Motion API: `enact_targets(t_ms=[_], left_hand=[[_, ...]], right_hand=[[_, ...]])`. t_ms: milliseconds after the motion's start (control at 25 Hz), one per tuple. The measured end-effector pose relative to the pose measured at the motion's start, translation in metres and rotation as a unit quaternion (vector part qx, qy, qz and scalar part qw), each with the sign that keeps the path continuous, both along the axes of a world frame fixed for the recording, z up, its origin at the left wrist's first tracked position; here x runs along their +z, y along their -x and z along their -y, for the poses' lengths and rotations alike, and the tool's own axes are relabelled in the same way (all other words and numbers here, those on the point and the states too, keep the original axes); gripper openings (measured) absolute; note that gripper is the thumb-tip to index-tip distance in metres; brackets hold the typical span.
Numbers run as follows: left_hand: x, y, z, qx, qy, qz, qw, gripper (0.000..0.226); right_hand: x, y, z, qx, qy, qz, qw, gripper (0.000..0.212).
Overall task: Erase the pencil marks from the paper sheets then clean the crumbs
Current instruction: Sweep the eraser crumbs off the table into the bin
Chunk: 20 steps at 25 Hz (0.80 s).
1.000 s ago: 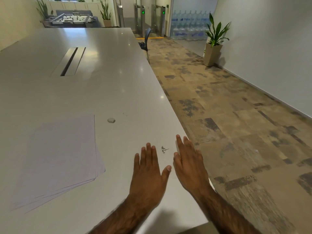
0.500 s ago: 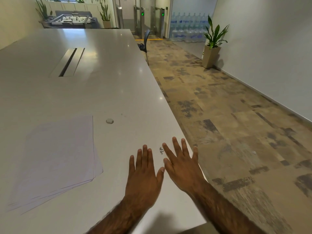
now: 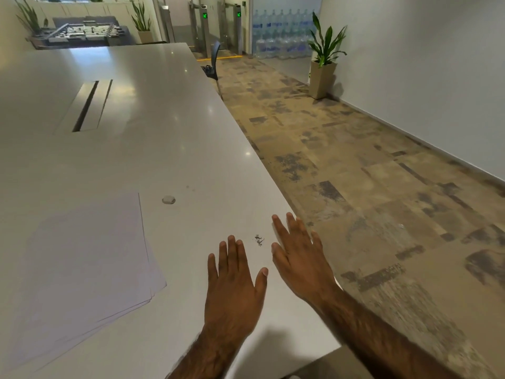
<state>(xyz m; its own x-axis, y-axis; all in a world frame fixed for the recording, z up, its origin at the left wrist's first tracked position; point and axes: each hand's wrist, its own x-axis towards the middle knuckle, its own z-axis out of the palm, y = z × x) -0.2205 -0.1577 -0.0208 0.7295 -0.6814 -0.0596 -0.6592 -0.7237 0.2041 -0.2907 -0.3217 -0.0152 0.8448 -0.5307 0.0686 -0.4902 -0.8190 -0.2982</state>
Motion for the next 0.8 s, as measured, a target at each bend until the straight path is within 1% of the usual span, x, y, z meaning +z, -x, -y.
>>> enact_targets(t_ms=[120, 240, 320, 360, 400, 480, 520, 600, 720, 800], left_hand=[[-0.002, 0.001, 0.001, -0.002, 0.014, 0.009, 1.000, 0.089], [-0.008, -0.002, -0.001, 0.017, 0.028, 0.016, 0.999, 0.087], [-0.010, -0.003, 0.001, 0.061, 0.026, 0.037, 0.997, 0.092], [-0.009, -0.002, 0.003, 0.100, 0.019, 0.053, 0.993, 0.095], [-0.009, 0.001, 0.005, 0.151, 0.009, 0.066, 0.986, 0.097], [-0.002, 0.009, 0.013, 0.255, -0.024, 0.084, 0.963, 0.092], [0.001, 0.015, 0.016, 0.306, -0.038, 0.076, 0.948, 0.088], [0.006, 0.029, 0.020, 0.395, -0.037, 0.064, 0.916, 0.083], [0.015, 0.048, 0.039, 0.481, -0.017, 0.036, 0.876, 0.078], [0.022, 0.064, 0.050, 0.507, 0.008, 0.026, 0.861, 0.074]], right_hand=[[0.004, 0.003, 0.005, -0.005, -0.065, 0.018, 0.998, 0.068], [0.002, 0.005, 0.027, 0.043, -0.169, 0.069, 0.982, 0.067], [-0.002, 0.010, 0.068, 0.073, -0.225, 0.098, 0.967, 0.066], [-0.006, 0.015, 0.095, 0.076, -0.231, 0.096, 0.965, 0.067], [-0.012, 0.023, 0.124, 0.081, -0.227, 0.080, 0.967, 0.068], [-0.029, 0.046, 0.180, 0.077, -0.222, 0.016, 0.972, 0.063], [-0.039, 0.063, 0.202, 0.072, -0.220, -0.025, 0.972, 0.060], [-0.065, 0.093, 0.236, 0.091, -0.222, -0.087, 0.967, 0.058], [-0.100, 0.120, 0.272, 0.128, -0.203, -0.170, 0.956, 0.055], [-0.122, 0.133, 0.283, 0.149, -0.189, -0.208, 0.948, 0.055]])
